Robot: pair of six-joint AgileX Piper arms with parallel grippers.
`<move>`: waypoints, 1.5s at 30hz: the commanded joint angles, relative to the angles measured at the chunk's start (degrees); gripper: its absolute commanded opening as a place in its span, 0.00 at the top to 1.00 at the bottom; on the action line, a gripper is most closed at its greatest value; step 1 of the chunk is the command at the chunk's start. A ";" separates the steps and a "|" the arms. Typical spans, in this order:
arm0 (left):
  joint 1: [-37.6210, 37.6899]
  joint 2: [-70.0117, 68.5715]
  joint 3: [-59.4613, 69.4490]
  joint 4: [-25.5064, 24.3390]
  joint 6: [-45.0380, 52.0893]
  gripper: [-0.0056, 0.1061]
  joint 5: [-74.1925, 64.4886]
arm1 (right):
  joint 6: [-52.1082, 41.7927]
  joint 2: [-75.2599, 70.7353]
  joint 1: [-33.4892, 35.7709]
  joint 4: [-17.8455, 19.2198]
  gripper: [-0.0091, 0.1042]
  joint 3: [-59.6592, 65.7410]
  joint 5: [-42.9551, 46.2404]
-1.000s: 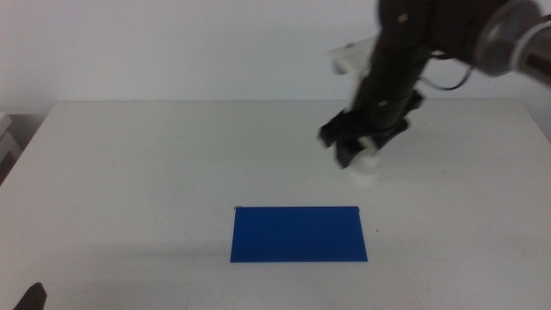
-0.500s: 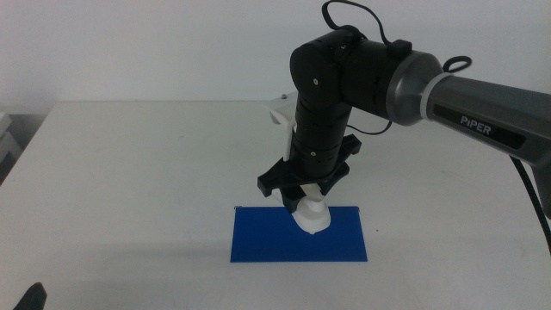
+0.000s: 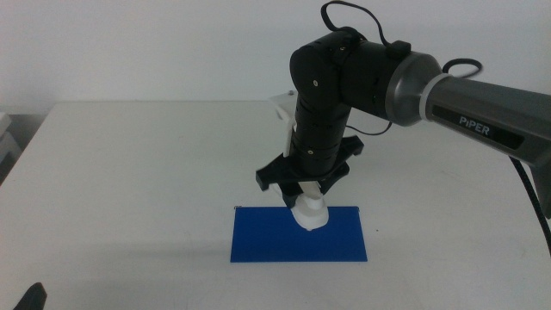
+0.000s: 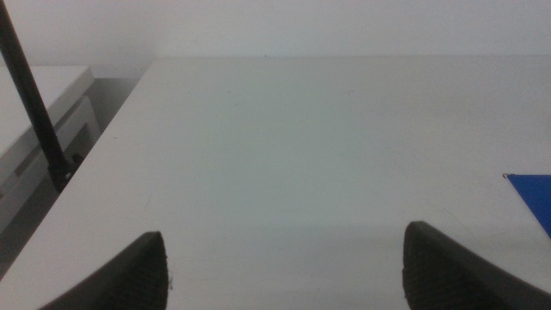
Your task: Use one arm to grab the shoe from the table and place it on the mat.
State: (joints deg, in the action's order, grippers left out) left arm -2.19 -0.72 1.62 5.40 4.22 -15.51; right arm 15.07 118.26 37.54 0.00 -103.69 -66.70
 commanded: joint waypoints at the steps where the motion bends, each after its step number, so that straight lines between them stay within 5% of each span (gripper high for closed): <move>1: 0.30 -0.79 0.47 0.48 -0.15 0.11 4.67 | -11.56 -3.62 -0.13 1.09 0.95 -1.84 0.57; 8: 0.30 -0.79 0.47 0.48 -0.15 0.11 4.67 | -51.10 -3.60 -0.07 -0.59 0.95 -1.84 0.58; 12: 0.30 -0.79 0.47 0.48 -0.15 0.11 4.67 | -63.32 -3.60 -0.07 -2.40 0.95 -1.84 0.35; 36: 0.30 -0.79 0.47 0.48 -0.15 0.11 4.67 | -63.36 4.52 -0.33 -3.04 0.93 -1.78 2.24; 38: 0.30 -0.79 0.47 0.48 -0.15 0.11 4.67 | -63.07 4.52 -0.33 -3.41 0.79 -1.78 2.24; 39: 0.30 -0.79 0.47 0.48 -0.09 0.11 4.67 | -63.64 4.52 -0.33 -3.37 0.41 -1.78 2.24; 45: 0.30 -0.79 0.47 0.48 -0.09 0.11 4.67 | -61.21 1.16 -0.74 -5.29 0.11 -1.66 2.71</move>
State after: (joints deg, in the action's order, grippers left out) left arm -2.19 -0.72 1.62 5.40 4.28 -15.51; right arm -46.78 125.17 37.37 -4.40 -103.70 -64.95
